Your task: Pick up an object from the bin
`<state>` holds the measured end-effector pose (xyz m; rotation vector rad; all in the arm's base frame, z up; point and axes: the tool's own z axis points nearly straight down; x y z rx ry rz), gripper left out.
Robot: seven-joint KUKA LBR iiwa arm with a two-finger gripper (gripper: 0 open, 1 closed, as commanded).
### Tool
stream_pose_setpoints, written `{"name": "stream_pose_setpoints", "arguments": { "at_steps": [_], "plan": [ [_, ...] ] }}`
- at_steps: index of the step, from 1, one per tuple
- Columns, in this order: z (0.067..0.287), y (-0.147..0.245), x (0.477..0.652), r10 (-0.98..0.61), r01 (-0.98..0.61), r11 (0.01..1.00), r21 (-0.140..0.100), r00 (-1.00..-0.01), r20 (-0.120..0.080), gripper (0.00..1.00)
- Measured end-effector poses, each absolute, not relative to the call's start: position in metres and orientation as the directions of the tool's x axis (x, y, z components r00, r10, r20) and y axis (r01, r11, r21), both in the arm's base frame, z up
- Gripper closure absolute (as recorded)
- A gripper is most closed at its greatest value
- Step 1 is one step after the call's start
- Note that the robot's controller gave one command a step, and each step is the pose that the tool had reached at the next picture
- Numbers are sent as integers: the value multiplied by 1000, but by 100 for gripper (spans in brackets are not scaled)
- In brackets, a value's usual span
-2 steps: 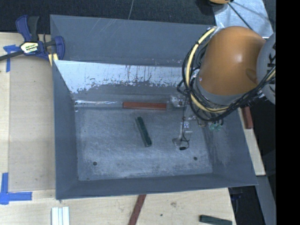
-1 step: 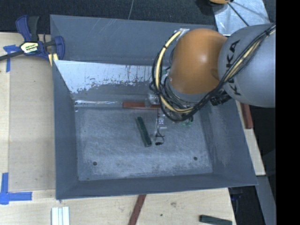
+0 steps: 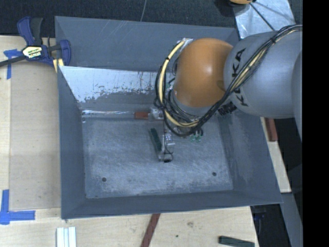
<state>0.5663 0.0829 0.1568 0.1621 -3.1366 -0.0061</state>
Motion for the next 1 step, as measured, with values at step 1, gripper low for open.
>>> {"name": "stream_pose_setpoints", "arguments": {
  "at_steps": [1],
  "plan": [
    [147,68,570,-139,-139,990,1,-990,-8,0]
  ]
}}
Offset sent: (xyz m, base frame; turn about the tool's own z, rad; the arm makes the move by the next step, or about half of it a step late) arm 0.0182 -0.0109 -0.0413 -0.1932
